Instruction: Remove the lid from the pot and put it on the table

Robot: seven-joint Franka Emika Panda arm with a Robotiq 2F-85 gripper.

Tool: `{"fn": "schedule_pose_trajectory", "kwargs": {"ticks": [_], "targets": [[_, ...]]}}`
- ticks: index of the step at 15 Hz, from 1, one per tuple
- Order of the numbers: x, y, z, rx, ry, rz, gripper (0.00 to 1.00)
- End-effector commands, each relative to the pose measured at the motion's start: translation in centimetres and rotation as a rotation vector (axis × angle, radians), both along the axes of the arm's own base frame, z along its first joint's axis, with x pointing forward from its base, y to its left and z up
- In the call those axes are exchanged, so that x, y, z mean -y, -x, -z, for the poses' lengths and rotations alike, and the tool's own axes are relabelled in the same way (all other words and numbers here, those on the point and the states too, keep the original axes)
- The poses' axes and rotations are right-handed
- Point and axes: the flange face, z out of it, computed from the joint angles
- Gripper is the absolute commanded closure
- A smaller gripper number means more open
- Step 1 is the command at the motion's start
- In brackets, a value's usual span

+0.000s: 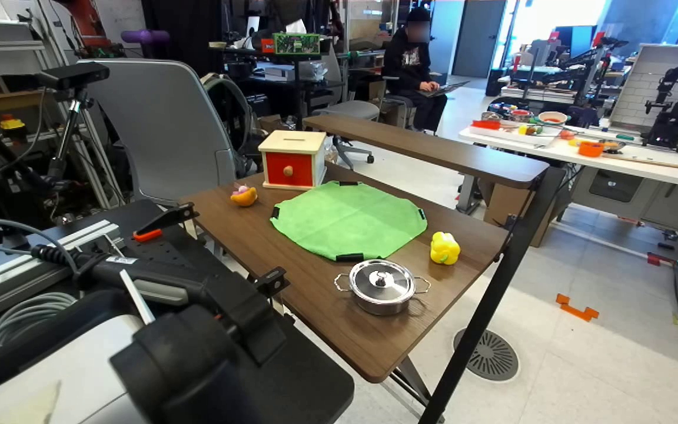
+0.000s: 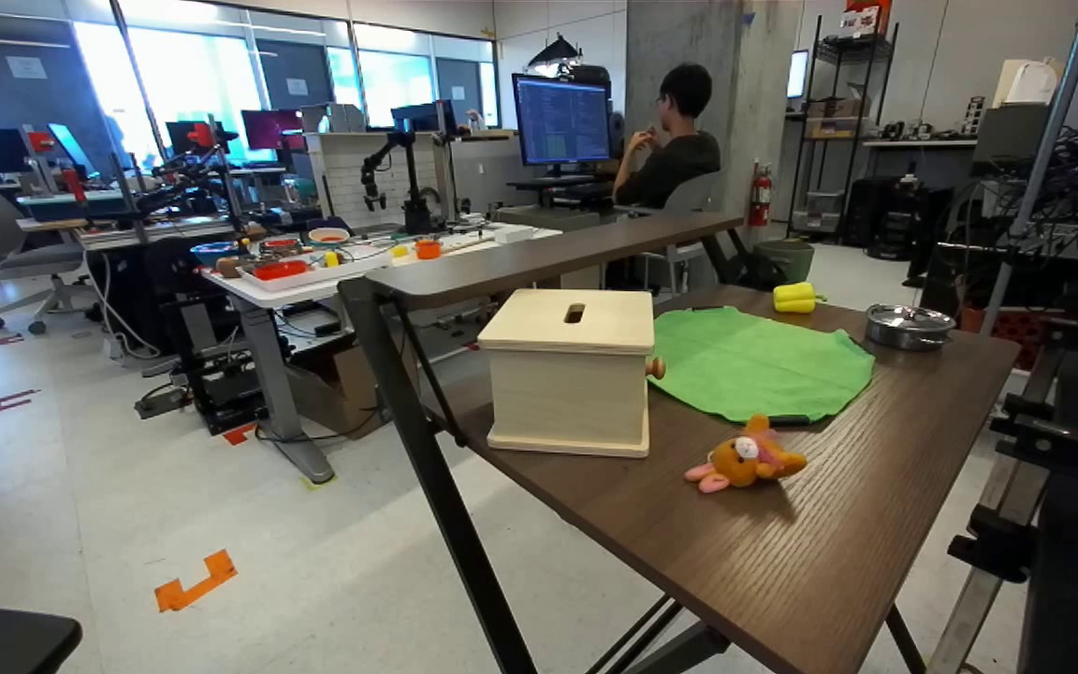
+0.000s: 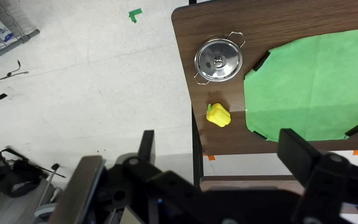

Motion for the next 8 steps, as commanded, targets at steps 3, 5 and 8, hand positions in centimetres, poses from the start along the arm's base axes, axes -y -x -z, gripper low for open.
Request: {"fn": "schedule_pose_trajectory", "kwargs": {"ticks": [3,5,8], "targets": [[2.6,-5.2,8.2,0.017,-0.128,0.082,0.00],[2.8,-6.4,11.7,-0.008,-0.178,0.107,0.00],[3.1,-8.0,15.8,-0.049,-0.237,0.152,0.00]]}}
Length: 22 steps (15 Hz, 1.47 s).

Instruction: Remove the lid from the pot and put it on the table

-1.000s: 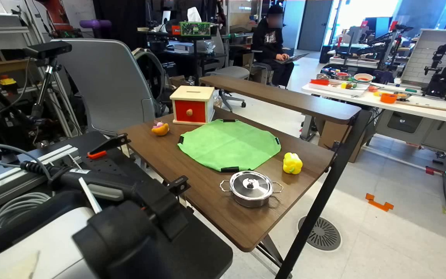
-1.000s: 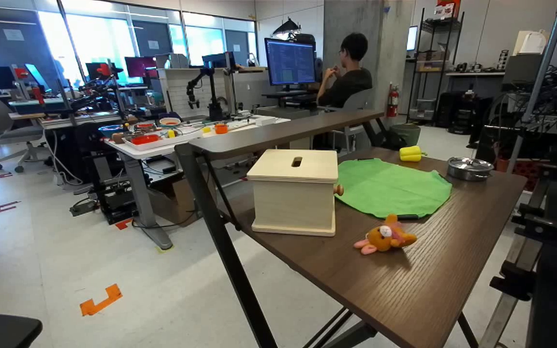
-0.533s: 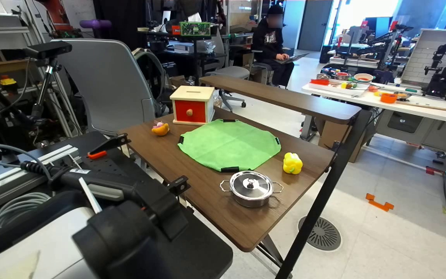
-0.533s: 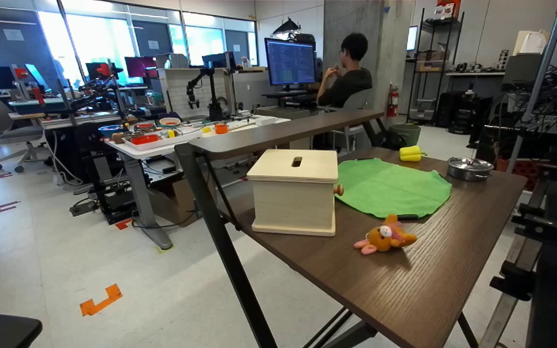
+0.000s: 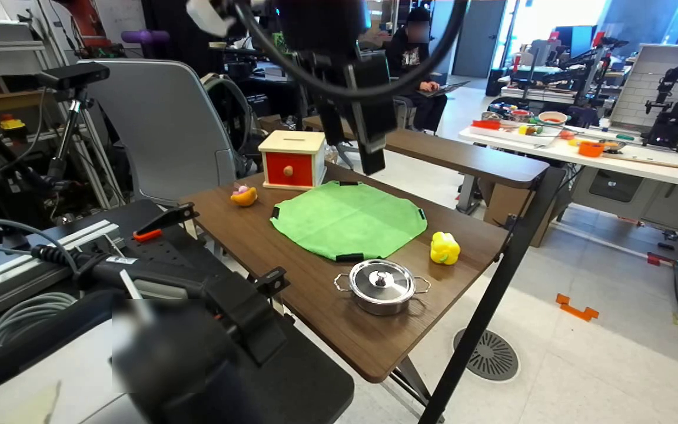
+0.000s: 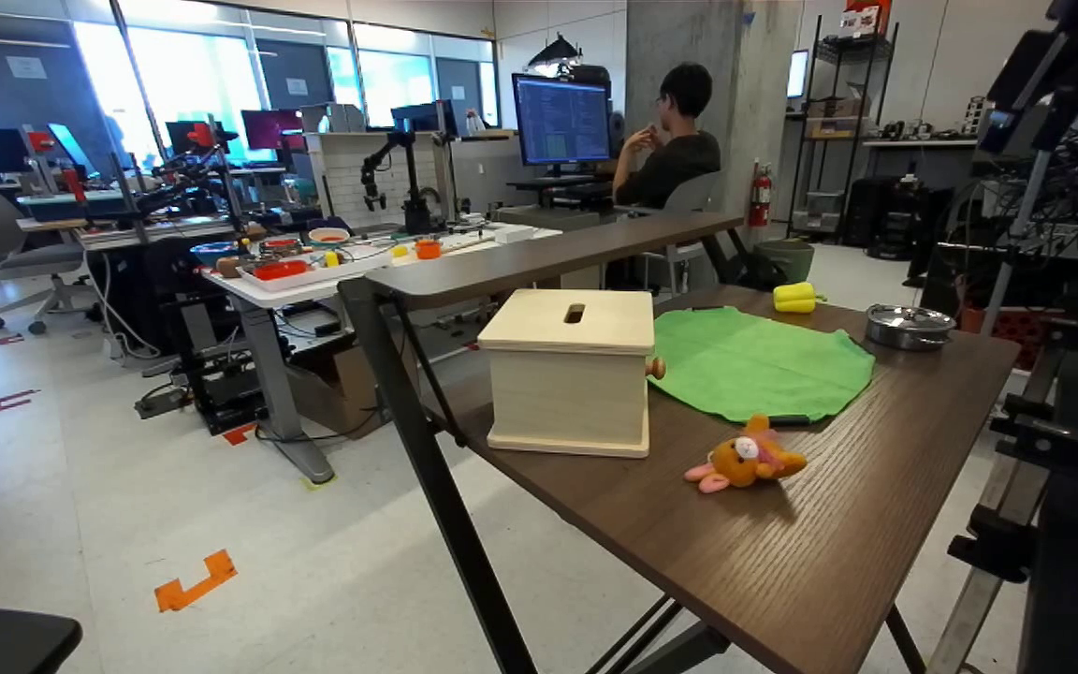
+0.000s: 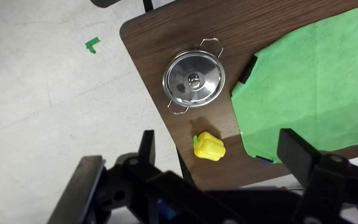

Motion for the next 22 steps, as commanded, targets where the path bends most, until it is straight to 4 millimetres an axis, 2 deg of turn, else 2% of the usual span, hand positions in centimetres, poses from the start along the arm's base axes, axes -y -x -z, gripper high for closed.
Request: {"fn": "schedule_pose_trajectory", "kwargs": {"ticks": [1,6,13,17,22], "targets": [[0.8,-3.0,4.5,-0.040,-0.065,0.035,0.00],[1.8,-5.2,9.2,-0.107,-0.125,0.063,0.00],[3.3,-6.1,15.1,-0.224,-0.115,0.052,0.00],[4.0,-6.4,16.9,-0.252,-0.101,0.050,0.00],[4.6,-7.7,17.9,-0.260,-0.086,0.051,0.00]]}}
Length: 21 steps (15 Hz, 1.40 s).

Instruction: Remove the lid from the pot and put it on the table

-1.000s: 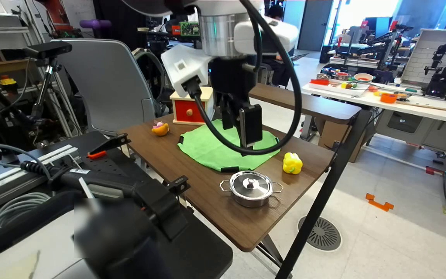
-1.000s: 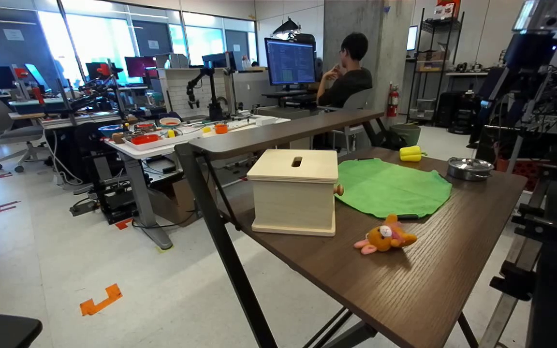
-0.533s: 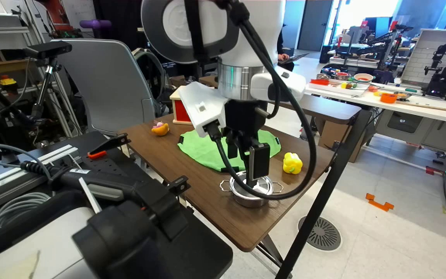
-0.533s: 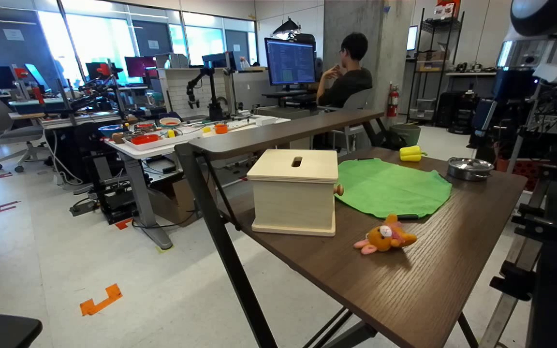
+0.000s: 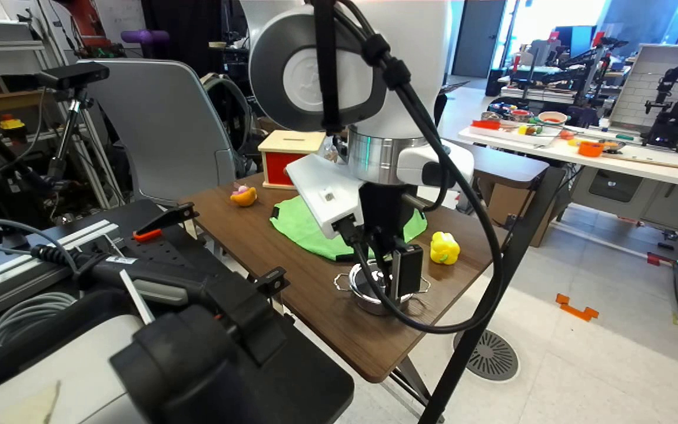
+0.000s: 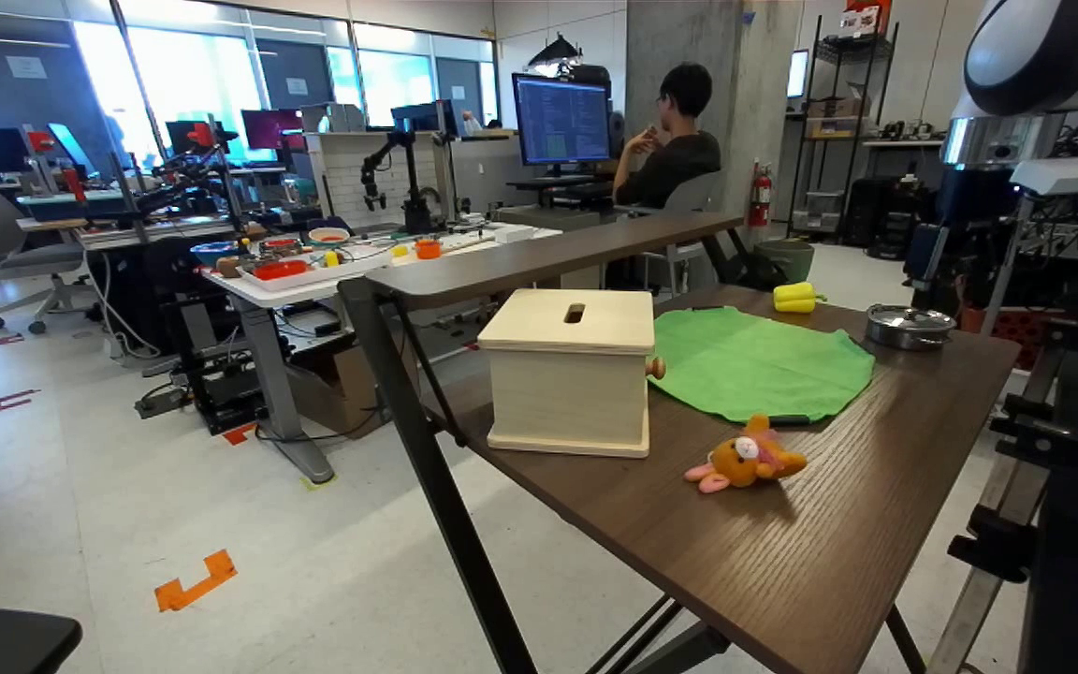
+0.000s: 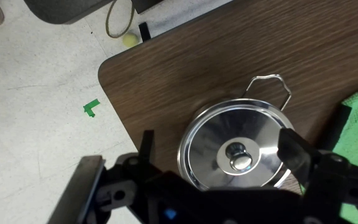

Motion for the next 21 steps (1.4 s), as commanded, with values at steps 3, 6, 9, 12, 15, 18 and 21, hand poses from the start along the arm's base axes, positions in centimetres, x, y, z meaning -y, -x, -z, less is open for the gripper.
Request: {"fn": "schedule_pose_trajectory", "kwargs": {"ticks": [3,6,9,12,15,18,21], "targets": [[0.5,-2.2,0.9,-0.009,0.007,0.002,0.10],[0.3,-2.8,1.5,-0.018,0.008,-0.011,0.42],[0.4,-3.3,1.5,-0.017,0.009,-0.016,0.65],[0.6,-3.5,1.4,-0.019,0.008,-0.019,0.88],[0.8,-3.5,1.3,-0.025,0.003,-0.016,0.97],[0.7,-3.2,0.3,-0.020,0.000,-0.023,0.95],[0.0,-2.6,-1.7,-0.001,0.014,-0.047,0.95]]}}
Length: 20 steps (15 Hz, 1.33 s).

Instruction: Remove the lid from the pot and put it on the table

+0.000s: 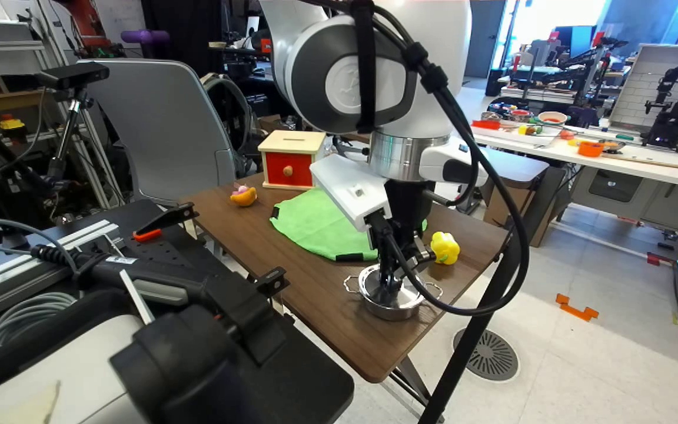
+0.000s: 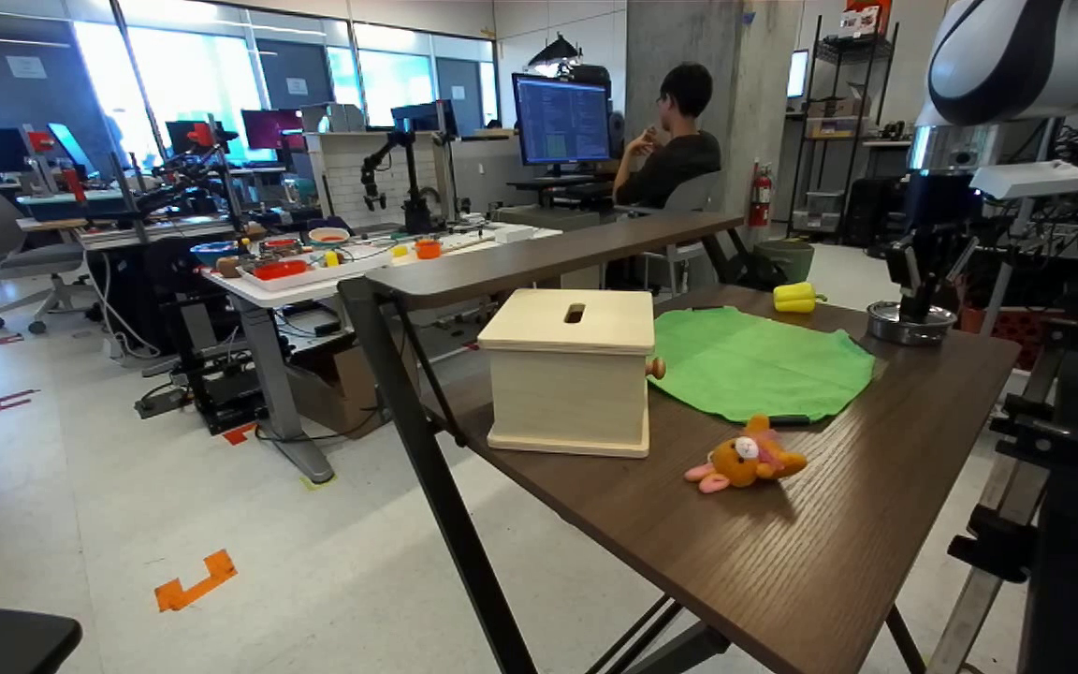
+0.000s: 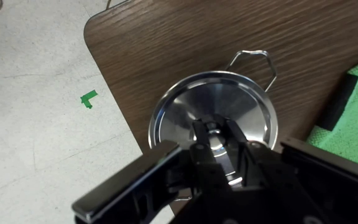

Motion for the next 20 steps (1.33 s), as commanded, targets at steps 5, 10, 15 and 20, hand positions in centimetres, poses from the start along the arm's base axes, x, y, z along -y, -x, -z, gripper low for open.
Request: {"fn": "schedule_pose_trajectory", "kwargs": {"ticks": [5,10,15,20], "targets": [[-3.8,1.8,-5.2,0.011,0.005,-0.146,0.95],[-9.3,2.8,-4.2,-0.035,-0.001,-0.280,0.95],[-12.6,3.2,-1.2,-0.103,-0.010,-0.367,0.95],[-12.6,4.1,1.6,-0.165,-0.020,-0.373,0.95]]}}
